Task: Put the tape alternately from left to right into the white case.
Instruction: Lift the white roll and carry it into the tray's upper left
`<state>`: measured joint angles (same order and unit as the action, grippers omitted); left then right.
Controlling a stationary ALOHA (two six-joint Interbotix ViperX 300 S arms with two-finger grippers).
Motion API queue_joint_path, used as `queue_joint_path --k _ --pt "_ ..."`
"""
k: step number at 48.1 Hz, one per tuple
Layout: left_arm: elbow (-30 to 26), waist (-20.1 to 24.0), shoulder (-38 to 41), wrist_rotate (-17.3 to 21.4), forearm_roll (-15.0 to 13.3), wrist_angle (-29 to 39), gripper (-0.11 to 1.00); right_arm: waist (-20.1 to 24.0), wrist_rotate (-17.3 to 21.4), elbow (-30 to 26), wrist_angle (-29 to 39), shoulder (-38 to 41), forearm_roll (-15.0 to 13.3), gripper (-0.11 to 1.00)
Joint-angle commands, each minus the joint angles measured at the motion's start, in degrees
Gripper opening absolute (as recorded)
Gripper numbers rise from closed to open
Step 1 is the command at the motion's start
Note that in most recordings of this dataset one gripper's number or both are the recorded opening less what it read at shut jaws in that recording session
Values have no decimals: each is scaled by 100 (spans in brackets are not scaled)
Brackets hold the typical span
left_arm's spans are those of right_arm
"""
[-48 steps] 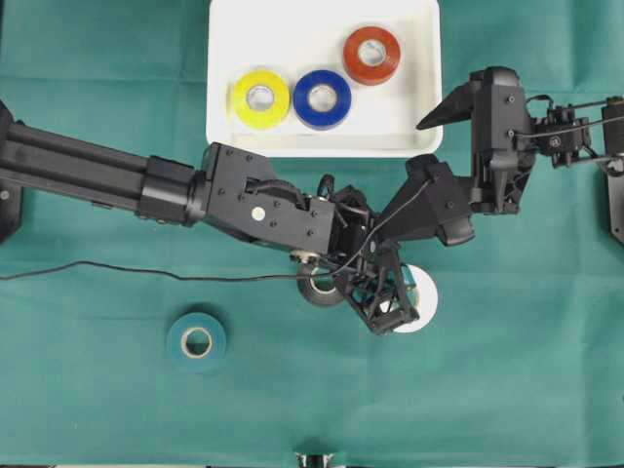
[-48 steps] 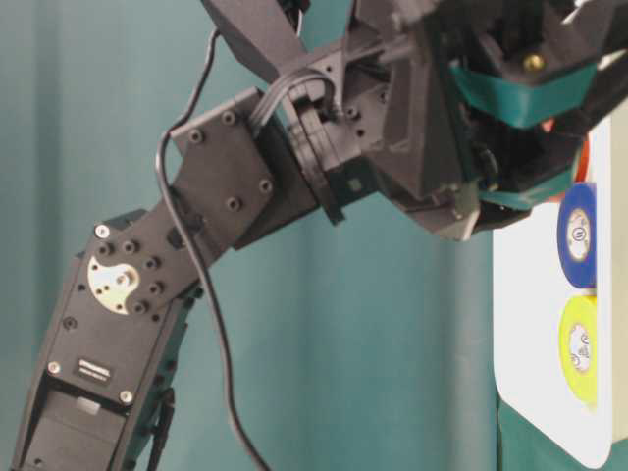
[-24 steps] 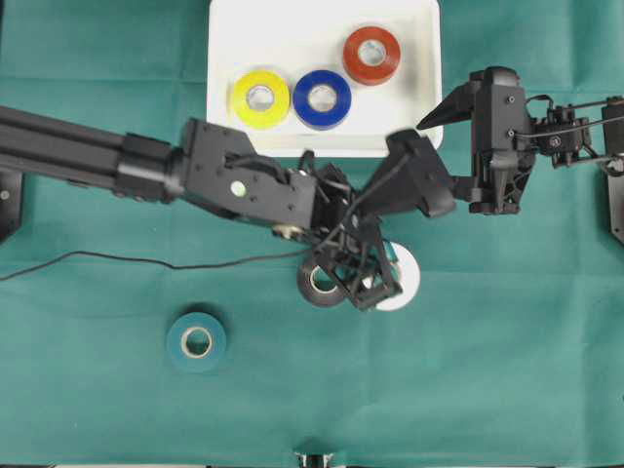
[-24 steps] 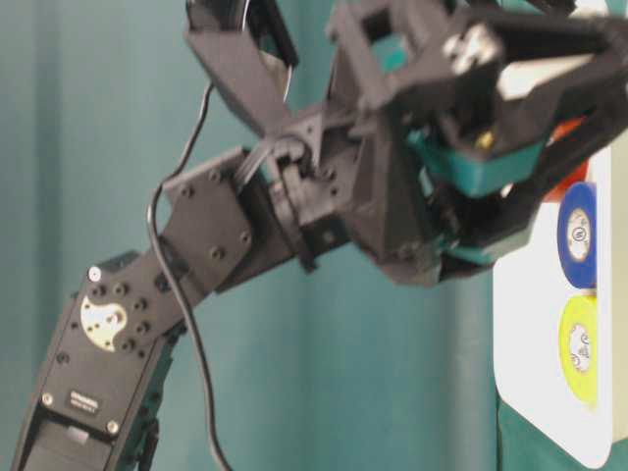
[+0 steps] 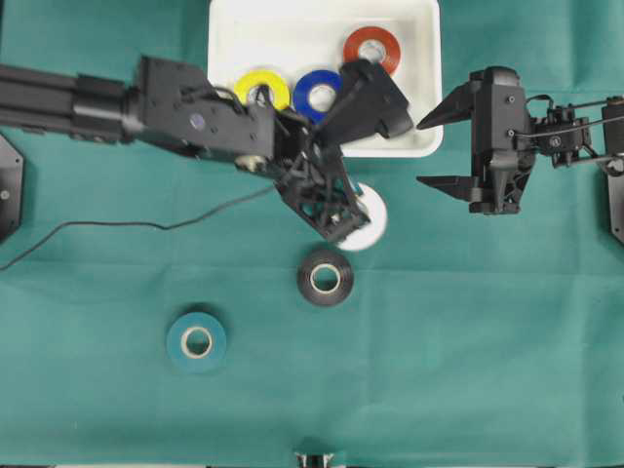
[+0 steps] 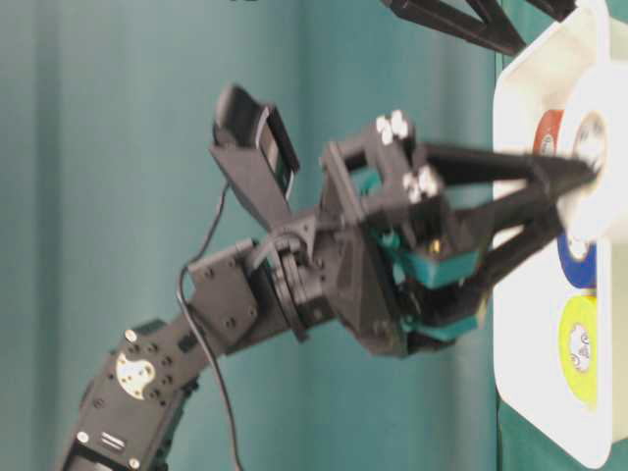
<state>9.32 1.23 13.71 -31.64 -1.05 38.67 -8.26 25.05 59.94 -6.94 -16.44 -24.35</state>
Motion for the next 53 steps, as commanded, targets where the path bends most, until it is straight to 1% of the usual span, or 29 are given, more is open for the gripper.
queue_joint_path --k 1,30,42,53 --pt "70 167 -369 35 9 -88 29 9 9 -44 -26 -70 9 82" --pt "1292 1292 -1178 62 18 -729 29 9 18 -35 -26 -70 26 83" --pt "1547 1696 -1336 62 9 -826 29 9 18 -35 -26 -70 26 83" --pt "1626 2127 -1345 88 18 -914 29 18 18 9 -44 -70 35 83"
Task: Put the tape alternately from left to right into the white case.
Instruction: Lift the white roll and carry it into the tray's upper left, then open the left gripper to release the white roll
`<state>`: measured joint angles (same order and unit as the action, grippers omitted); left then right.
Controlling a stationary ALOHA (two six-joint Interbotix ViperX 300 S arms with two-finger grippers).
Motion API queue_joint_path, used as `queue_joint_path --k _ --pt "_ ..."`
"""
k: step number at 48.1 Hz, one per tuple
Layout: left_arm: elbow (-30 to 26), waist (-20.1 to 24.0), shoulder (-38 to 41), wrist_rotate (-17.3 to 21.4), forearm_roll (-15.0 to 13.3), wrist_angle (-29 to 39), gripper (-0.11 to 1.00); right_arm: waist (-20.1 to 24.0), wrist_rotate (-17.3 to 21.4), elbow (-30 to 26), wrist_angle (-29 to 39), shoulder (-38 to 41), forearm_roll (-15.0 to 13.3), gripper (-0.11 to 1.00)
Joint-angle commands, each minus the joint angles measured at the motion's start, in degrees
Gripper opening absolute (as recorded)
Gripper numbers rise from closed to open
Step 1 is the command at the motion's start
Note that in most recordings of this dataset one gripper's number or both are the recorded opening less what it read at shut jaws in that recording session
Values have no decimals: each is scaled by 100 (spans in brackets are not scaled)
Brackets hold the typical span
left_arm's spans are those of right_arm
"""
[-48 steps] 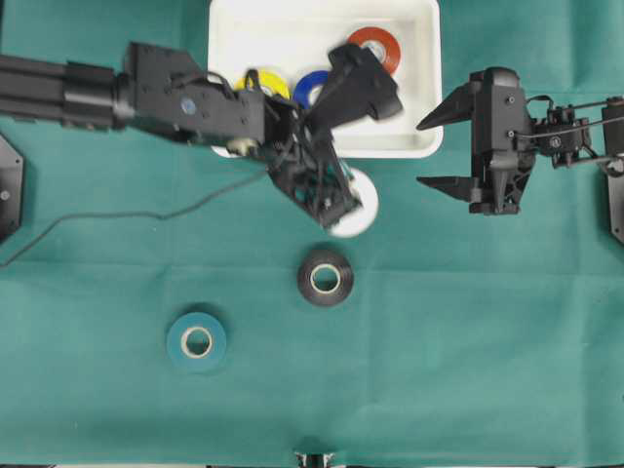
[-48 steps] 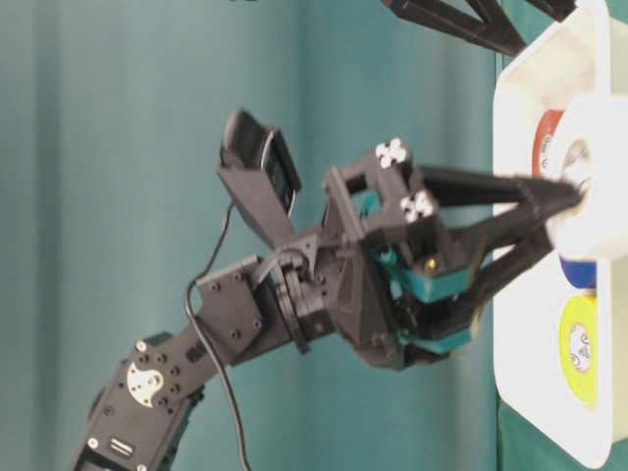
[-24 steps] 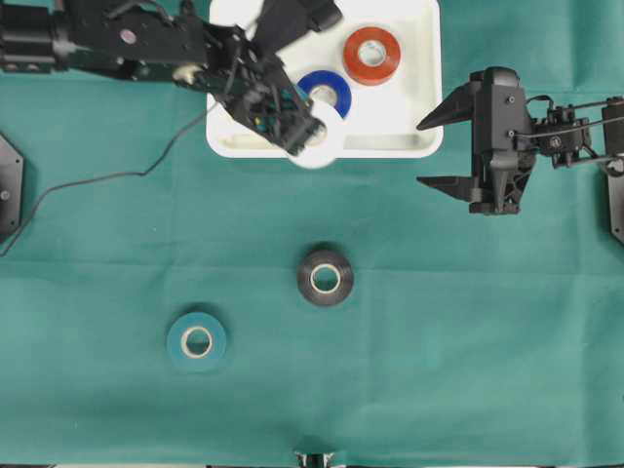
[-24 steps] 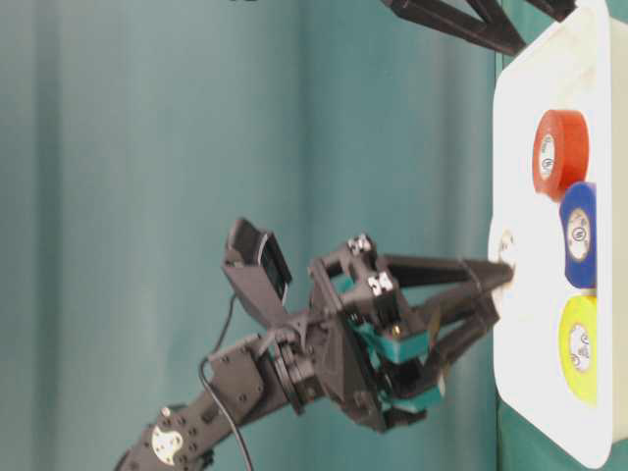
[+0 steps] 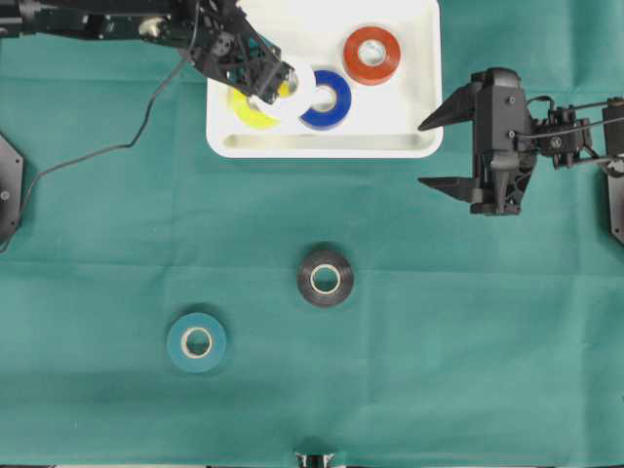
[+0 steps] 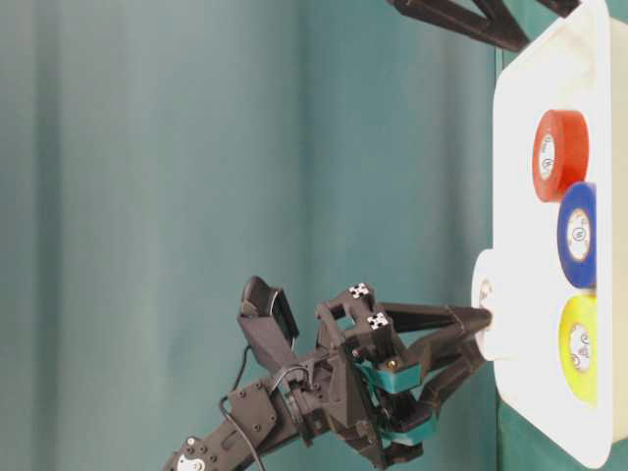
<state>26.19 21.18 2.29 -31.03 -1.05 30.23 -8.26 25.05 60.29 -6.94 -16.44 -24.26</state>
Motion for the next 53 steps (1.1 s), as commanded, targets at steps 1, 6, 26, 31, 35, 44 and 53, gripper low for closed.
queue_joint_path --k 1,6,26,31,35,44,53 --pt "-62 167 -202 53 18 -88 29 9 18 -26 -44 -70 18 83" --pt "-62 334 -185 158 18 -176 29 9 18 -18 -44 -70 26 83" --pt "-53 677 -18 343 0 -343 29 9 26 -18 -44 -70 26 83" --pt "-35 686 0 334 0 -343 29 9 18 -9 -44 -70 26 83" --pt "-35 686 -9 334 0 -343 29 9 18 -9 -44 -70 26 82" --pt "9 686 -9 343 0 -343 29 9 18 -9 -44 -70 26 83" --pt "44 694 0 352 -9 -343 29 9 18 -9 -44 -70 26 83"
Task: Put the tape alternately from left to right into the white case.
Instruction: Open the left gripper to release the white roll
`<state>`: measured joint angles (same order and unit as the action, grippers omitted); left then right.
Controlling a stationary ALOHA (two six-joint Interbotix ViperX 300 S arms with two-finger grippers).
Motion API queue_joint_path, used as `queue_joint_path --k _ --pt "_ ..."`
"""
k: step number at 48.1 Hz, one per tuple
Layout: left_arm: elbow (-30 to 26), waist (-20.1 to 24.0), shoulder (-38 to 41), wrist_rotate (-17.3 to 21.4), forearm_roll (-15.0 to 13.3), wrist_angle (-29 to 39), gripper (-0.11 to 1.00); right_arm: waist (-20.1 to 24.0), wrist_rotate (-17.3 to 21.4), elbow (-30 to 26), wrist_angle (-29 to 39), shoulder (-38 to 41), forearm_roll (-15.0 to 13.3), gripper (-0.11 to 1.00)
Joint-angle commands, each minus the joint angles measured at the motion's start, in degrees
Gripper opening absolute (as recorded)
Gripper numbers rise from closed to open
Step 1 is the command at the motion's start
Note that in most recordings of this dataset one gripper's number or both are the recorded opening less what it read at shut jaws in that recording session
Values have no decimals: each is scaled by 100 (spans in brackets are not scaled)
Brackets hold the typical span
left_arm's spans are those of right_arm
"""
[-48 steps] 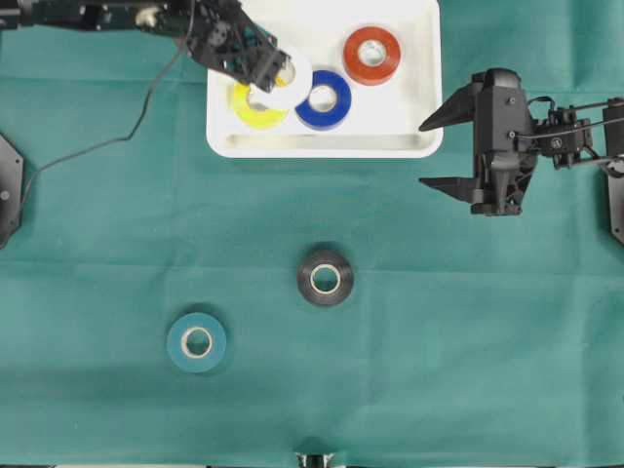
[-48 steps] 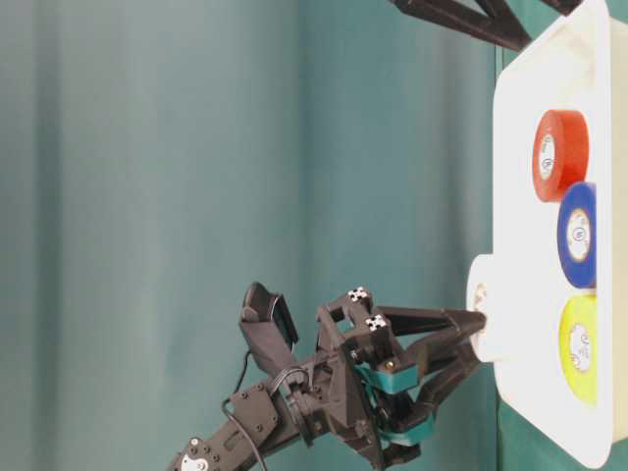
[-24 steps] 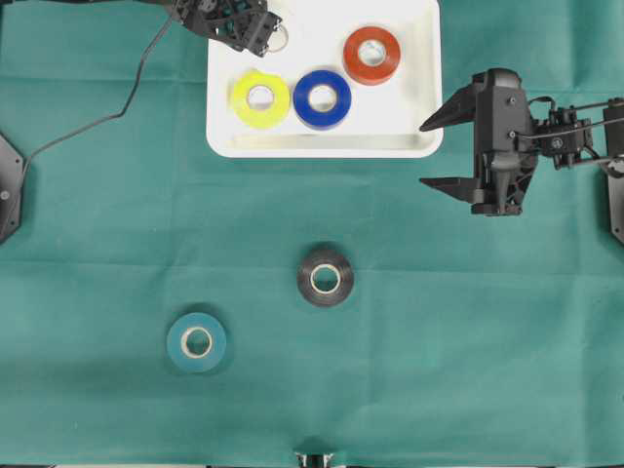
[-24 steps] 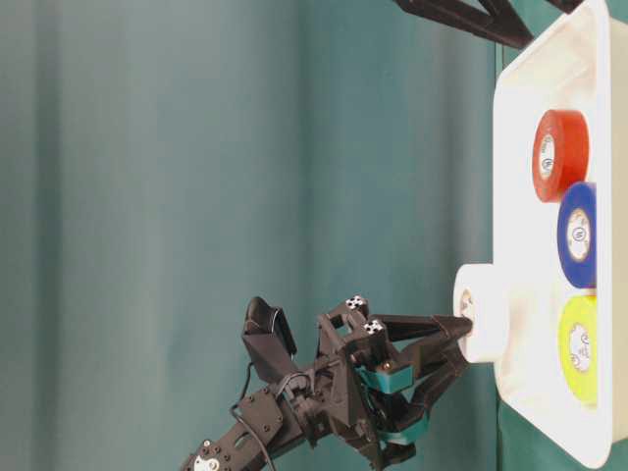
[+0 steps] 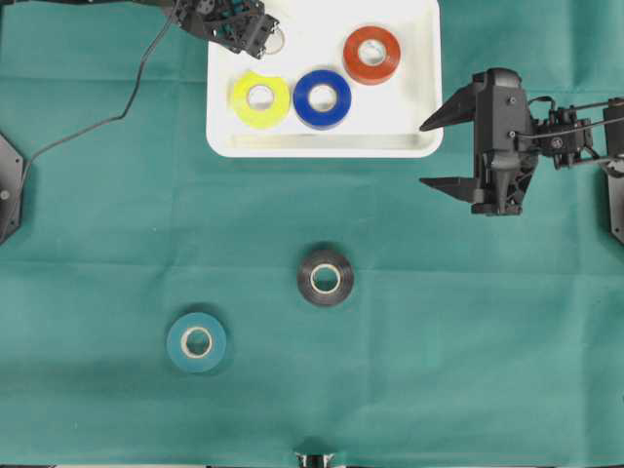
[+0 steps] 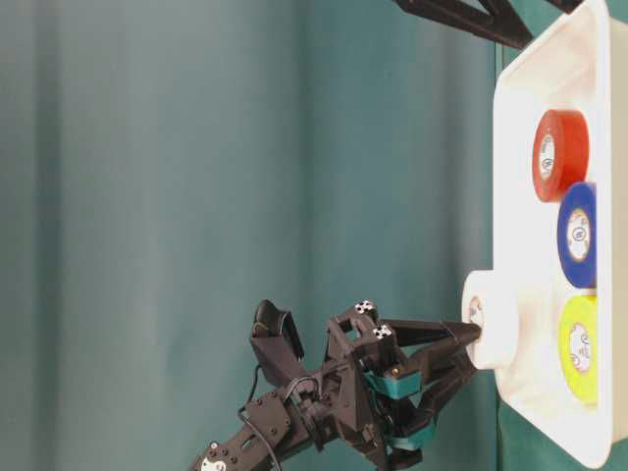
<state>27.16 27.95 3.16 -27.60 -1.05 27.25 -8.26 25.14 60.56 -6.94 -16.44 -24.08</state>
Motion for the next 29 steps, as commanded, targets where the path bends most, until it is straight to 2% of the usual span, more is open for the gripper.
queue_joint_path --k 1,29 --pt "-35 18 -88 9 0 -44 29 9 9 -35 -44 -70 9 83" --pt "237 185 -88 193 0 -448 30 18 9 -44 -53 -70 9 83"
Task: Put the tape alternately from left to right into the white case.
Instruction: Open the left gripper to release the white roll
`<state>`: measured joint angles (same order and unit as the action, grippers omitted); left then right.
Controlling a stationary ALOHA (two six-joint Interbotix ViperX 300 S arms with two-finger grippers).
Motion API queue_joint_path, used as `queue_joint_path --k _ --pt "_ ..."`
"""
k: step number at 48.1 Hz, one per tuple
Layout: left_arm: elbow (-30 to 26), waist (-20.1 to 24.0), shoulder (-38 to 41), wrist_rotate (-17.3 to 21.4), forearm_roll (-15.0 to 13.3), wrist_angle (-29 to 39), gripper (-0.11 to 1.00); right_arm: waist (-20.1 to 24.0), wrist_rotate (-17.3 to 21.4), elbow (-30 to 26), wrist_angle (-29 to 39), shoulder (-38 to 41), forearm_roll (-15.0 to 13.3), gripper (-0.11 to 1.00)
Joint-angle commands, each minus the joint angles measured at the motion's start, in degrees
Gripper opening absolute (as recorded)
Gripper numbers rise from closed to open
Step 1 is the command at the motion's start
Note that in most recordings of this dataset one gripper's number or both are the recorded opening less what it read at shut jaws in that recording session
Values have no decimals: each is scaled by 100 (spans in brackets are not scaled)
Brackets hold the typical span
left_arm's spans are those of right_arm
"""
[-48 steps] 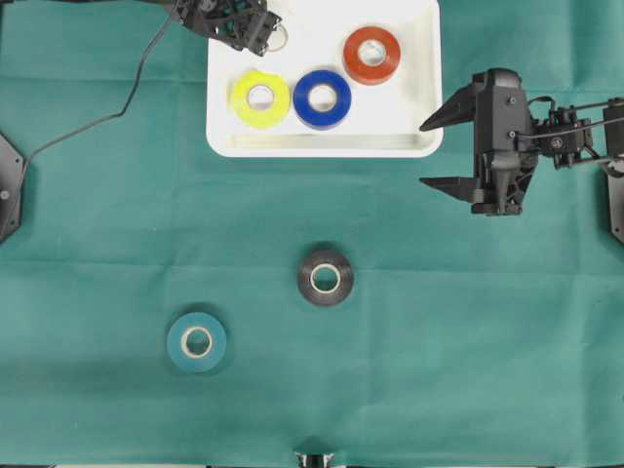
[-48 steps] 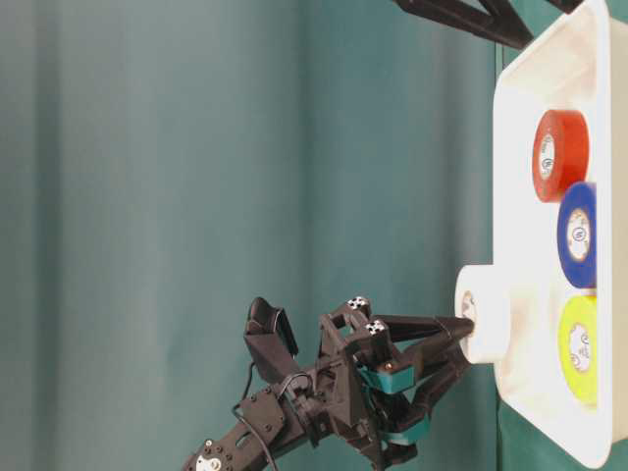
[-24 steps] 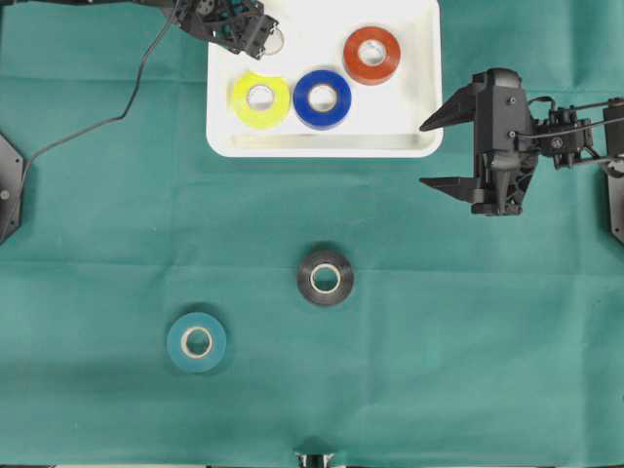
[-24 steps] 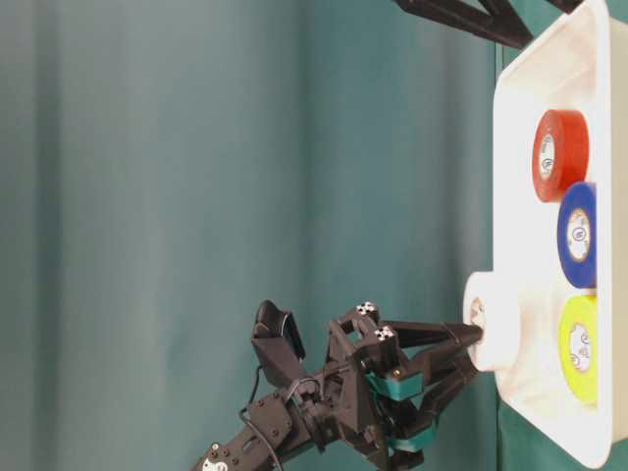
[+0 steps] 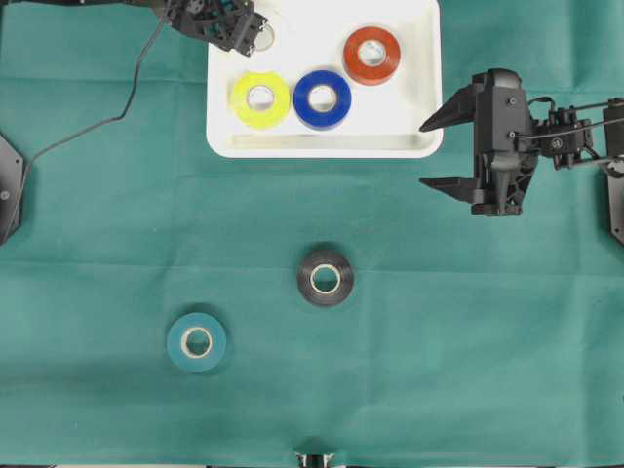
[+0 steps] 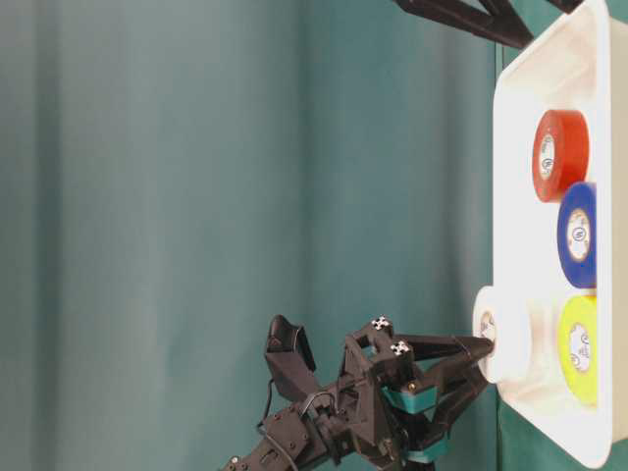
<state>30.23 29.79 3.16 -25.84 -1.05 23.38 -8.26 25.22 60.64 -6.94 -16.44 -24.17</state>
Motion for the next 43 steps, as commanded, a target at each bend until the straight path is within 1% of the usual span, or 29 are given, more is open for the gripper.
queue_joint_path --k 1,3,4,7,8,9,14,33,43 --pt "-70 0 -88 18 0 -62 32 9 0 -53 -44 -70 18 83" --pt "-62 0 -88 18 -9 -62 42 9 0 -62 -44 -70 18 83" --pt "-62 0 -88 18 0 -62 50 9 0 -53 -44 -70 18 83" --pt "-44 0 -88 18 0 -62 69 9 0 -53 -44 -70 18 83" --pt "-44 0 -88 18 0 -62 73 18 0 -53 -44 -70 18 83" --pt "-35 0 -88 18 0 -62 75 9 0 -44 -44 -70 18 83" --pt "-26 0 -88 18 0 -62 71 18 9 -53 -44 -70 18 83" --pt "-26 -9 -132 18 0 -70 70 18 0 -53 -44 -70 18 83" --pt "-26 -158 -246 18 -9 -62 70 9 9 -53 -53 -70 18 82"
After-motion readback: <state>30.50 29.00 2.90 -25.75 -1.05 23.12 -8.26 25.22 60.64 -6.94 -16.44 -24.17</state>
